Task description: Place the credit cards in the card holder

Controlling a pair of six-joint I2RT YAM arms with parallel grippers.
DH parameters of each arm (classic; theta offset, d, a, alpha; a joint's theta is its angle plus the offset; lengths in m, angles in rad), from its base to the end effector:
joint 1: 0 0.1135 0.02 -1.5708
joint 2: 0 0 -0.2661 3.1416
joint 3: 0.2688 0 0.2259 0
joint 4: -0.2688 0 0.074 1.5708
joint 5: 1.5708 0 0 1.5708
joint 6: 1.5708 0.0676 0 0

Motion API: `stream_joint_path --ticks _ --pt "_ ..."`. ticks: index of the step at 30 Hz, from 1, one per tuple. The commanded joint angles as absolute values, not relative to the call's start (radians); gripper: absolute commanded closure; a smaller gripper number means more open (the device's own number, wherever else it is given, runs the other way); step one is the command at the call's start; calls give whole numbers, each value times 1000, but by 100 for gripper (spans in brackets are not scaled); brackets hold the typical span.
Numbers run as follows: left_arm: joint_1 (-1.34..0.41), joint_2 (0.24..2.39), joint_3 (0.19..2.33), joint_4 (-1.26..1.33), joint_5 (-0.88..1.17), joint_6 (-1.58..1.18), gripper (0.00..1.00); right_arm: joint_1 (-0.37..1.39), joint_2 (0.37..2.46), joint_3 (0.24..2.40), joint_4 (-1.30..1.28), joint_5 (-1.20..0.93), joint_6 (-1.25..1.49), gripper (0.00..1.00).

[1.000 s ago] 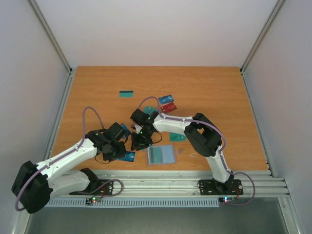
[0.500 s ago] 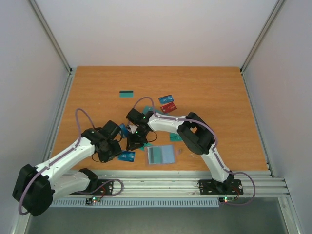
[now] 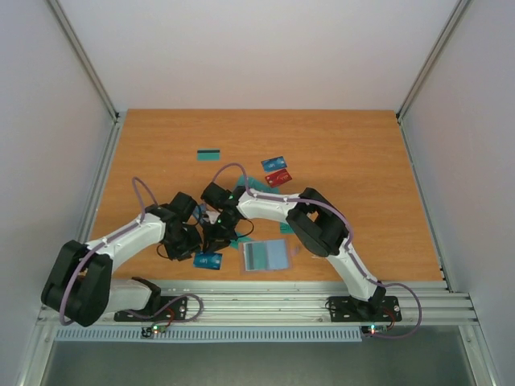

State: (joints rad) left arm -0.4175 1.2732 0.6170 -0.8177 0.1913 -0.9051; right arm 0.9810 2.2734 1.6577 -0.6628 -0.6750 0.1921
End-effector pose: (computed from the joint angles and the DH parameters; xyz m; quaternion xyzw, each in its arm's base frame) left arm 0.1454 -0.0785 0.1429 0.2355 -0.9660 0.1049 0.0205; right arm 0.2101 0.3899 0.1184 0.4033 -0.8433 -0.3489 0.0669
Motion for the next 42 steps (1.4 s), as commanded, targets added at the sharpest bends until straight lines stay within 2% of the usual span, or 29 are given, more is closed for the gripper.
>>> stream_joint_path --ticks 1,9,18,29,37,42 --pt "-391 1305 590 -722 225 -851 73 1001 2315 1635 -712 -643 186 80" --pt "-390 1293 489 -625 326 -872 74 1009 2282 1581 -697 -638 193 81" --pt "-395 1188 408 -631 369 -919 75 1009 2237 1487 -670 -624 196 82" --pt "-438 1185 401 -615 399 -976 75 1009 2169 1430 -673 -604 198 82" --pt "-448 1174 435 -660 389 -964 75 1006 2016 1370 -681 -569 229 78" --pt "-448 1124 479 -750 340 -942 74 1009 1868 1222 -600 -547 405 73"
